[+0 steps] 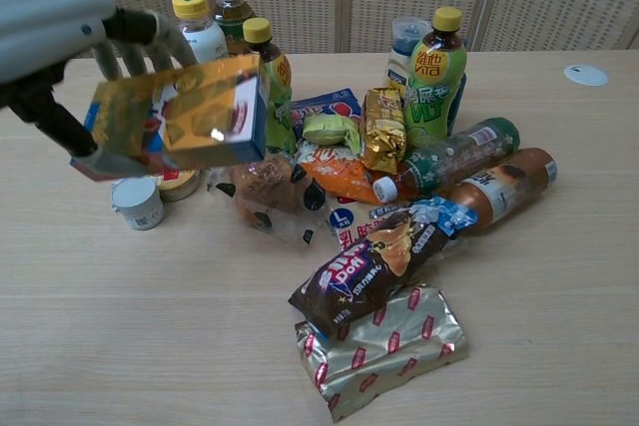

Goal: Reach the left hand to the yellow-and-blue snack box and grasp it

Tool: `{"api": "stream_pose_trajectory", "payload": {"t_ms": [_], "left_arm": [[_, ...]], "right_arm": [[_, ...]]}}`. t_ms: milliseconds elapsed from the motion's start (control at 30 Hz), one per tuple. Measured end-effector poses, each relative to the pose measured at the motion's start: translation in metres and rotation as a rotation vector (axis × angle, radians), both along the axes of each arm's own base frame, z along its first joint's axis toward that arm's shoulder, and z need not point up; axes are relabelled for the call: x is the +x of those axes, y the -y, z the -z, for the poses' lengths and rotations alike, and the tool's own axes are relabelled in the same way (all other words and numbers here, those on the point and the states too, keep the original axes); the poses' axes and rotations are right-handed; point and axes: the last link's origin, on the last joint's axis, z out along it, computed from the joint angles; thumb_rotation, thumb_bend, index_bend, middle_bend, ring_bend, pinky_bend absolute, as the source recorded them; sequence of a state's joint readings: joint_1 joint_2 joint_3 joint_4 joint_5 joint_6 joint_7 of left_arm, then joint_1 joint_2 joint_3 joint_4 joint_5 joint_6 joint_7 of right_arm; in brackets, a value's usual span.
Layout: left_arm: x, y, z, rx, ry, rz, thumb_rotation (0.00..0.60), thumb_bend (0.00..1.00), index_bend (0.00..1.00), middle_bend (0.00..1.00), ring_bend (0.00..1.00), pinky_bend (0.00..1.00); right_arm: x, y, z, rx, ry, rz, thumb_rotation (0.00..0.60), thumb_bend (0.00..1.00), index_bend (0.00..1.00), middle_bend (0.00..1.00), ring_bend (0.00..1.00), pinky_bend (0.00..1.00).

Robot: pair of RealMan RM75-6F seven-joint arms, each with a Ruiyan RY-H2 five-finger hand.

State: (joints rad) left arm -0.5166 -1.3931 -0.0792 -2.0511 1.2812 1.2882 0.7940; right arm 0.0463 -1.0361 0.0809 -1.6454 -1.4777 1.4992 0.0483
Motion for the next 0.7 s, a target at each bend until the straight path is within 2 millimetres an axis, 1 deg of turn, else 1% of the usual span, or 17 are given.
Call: {"api": "stream_pose_trajectory", "payload": {"t_ms": [167,367,567,700], "left_arm": [[0.016,-0.005,-0.034,0.078,0.005,0.033,0.6,0.0,0.52,0.57,0.55,0.51],[0.029,-0.006,-0.062,0.139,0.01,0.056,0.6,0.0,0.52,0.57,0.55,0.51],[0.037,-0.007,-0.078,0.177,0.01,0.07,0.6,0.0,0.52,0.57,0.55,0.51],[0.039,-0.006,-0.081,0.183,0.01,0.073,0.6,0.0,0.53,0.57,0.55,0.5]], "right_arm": [[0.0,0.0,0.0,0.001,0.0,0.001,0.584,0.0,0.0,0.0,0.0,0.0],[0.001,0.0,0.001,0.001,0.001,-0.002,0.582,0.0,0.0,0.0,0.0,0.0],[0.001,0.0,0.001,0.001,-0.001,-0.001,0.582,0.0,0.0,0.0,0.0,0.0],[0.001,0.0,0.001,0.001,-0.002,-0.002,0.586,0.0,0.0,0.0,0.0,0.0]]}}
